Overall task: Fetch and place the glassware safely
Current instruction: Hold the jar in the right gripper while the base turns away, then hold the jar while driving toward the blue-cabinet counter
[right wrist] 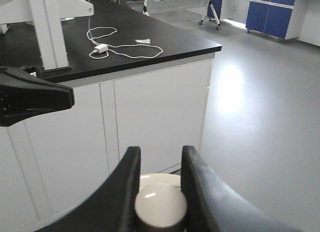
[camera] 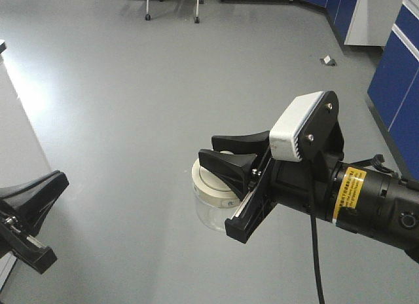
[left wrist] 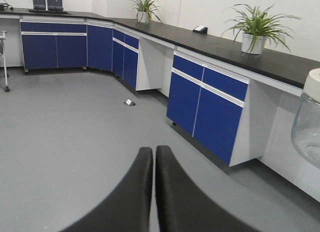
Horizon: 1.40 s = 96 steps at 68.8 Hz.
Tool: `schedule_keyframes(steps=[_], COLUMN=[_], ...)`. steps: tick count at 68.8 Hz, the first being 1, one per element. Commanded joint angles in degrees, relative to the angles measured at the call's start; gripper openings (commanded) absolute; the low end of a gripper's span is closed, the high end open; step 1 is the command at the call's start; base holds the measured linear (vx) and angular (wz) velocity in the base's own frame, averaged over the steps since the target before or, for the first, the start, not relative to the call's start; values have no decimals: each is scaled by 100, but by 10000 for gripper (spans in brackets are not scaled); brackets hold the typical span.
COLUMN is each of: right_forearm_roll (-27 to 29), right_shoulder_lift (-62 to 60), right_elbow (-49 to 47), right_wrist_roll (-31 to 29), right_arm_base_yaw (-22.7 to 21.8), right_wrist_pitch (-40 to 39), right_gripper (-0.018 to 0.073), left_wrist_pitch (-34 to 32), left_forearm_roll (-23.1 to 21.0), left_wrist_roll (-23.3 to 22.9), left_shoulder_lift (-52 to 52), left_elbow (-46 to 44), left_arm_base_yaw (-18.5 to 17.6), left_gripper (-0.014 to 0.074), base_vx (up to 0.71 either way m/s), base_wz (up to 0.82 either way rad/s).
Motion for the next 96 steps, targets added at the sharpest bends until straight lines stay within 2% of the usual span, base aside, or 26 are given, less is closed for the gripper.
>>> schedule_keyframes(steps=[1,96], right_forearm_roll=[188,188], right_shoulder_lift=[-168,-168], right_elbow=[-183,-183], right_wrist_roll=[-20,-20], right_arm_base_yaw=[-6,-6], right_wrist_pitch=[-386,-338], right_gripper=[-4,-4], left_wrist_pitch=[-344,-316], left_forearm_roll=[-215,-220], left_wrist_roll=[-48,-48], left_shoulder_lift=[-57,-57], left_elbow=[-125,-125], left_arm_base_yaw=[-30,-30], left_gripper=[2,2], base_vx=[61,63], base_wz=[0,-7])
